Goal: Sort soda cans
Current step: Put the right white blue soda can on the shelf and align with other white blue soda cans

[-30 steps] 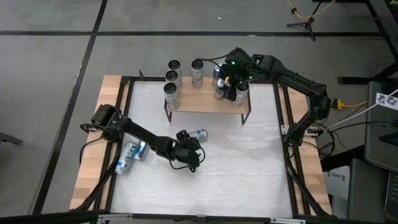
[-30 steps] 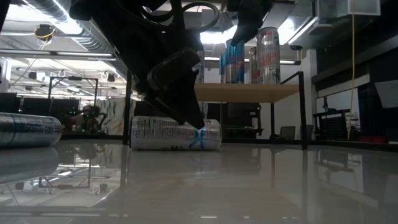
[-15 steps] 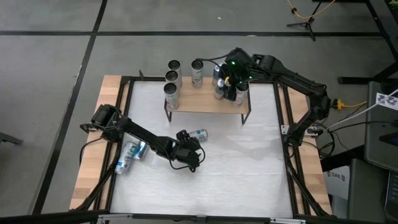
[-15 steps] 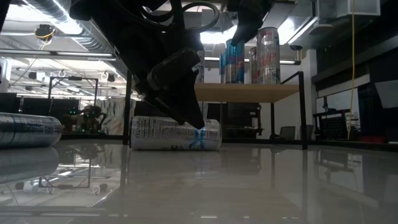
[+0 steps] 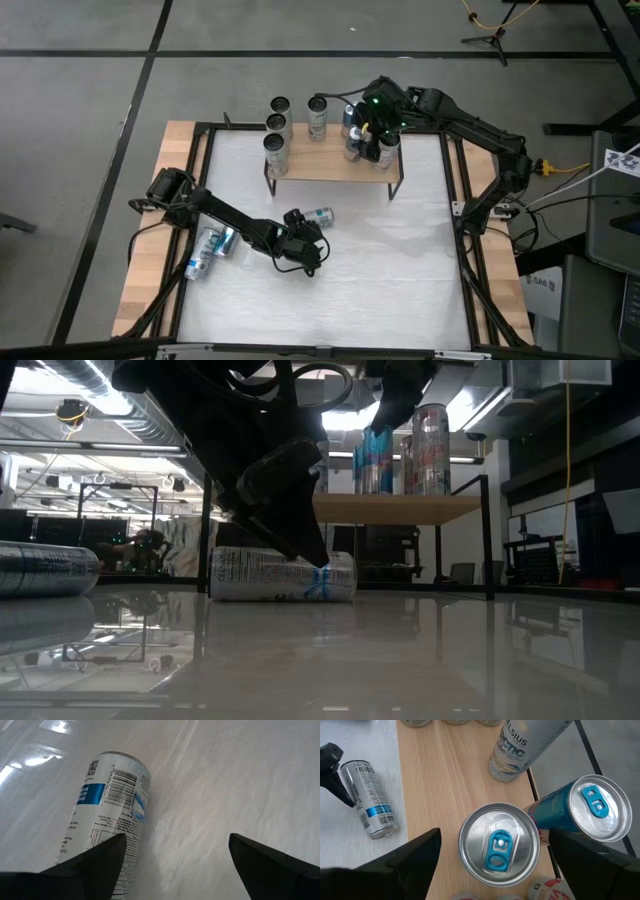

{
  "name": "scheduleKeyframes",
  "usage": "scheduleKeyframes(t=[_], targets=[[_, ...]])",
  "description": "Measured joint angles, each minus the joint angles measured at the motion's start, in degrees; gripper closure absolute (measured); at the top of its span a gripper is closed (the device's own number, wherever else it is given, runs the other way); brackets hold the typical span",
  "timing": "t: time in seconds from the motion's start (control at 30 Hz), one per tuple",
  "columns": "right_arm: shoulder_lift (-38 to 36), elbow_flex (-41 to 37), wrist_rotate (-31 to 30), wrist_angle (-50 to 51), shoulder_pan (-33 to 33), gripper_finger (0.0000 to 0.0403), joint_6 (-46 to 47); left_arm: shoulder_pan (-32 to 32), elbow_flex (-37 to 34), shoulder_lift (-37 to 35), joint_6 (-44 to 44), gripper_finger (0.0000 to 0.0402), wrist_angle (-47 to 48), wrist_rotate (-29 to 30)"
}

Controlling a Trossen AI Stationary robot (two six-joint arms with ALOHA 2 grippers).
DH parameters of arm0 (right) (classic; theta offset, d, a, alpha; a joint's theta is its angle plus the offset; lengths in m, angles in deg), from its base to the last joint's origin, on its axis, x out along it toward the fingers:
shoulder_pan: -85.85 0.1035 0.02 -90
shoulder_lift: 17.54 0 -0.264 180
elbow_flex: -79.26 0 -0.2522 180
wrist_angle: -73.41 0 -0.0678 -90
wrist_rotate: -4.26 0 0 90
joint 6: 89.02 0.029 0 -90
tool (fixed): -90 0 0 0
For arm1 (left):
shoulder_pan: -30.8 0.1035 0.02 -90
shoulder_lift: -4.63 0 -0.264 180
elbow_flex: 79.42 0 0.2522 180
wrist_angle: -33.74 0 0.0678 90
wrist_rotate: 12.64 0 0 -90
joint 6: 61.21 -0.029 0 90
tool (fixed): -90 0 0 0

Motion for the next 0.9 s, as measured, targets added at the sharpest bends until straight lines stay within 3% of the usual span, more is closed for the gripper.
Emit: scheduleKeyframes(t=[0.4, 0.9], targets=[[0.0, 0.0, 0.0, 0.1, 0.0, 0.0038, -0.1, -0.2, 0.0, -0.2, 0.0, 0.0056, -0.2, -0.1], [-0.1, 0.0, 0.0, 0.7, 0.0, 0.0039, -0.6, -1.8, 0.0, -3.9, -3.3, 0.0056, -3.4, -4.6]])
